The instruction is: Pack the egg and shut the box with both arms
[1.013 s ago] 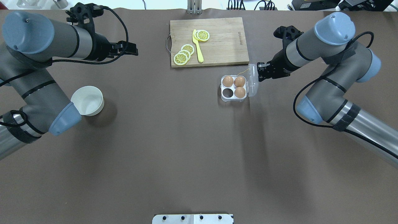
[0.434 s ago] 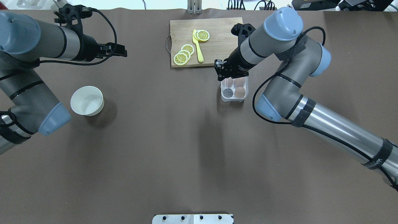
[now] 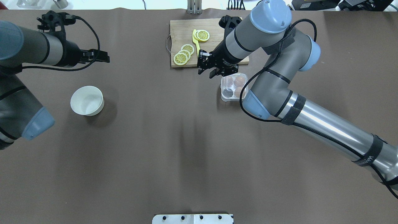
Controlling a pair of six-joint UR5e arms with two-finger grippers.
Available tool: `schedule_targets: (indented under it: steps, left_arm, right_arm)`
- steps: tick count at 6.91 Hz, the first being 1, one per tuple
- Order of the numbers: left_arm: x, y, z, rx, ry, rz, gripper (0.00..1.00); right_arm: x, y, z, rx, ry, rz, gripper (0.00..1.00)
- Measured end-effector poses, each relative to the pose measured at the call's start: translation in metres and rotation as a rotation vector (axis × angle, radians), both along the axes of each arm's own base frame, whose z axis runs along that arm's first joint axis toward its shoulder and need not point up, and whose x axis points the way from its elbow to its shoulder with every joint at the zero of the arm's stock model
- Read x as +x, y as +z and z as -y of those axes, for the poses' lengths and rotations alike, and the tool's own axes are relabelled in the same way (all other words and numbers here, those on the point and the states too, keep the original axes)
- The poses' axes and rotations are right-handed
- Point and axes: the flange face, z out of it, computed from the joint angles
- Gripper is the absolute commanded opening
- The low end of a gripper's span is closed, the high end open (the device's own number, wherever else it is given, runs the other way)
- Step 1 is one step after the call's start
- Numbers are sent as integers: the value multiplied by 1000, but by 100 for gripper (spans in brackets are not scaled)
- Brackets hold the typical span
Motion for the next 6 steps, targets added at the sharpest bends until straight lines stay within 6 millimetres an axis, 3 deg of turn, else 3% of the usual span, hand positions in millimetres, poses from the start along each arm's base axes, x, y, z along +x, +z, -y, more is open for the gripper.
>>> schedule_targets:
  steps: [1,4,6]
  left_arm:
    - [-39,27,2,12,20,46,97]
    - [-174,104,3,26,107,171,97]
    - [-257,118,10,-1,203,316,98]
  right_arm:
    - [30,17,1,-1,16,-50,100]
    - [178,93,34,135,-79,-362,100]
    - [283,168,57,200,-225,-496,100]
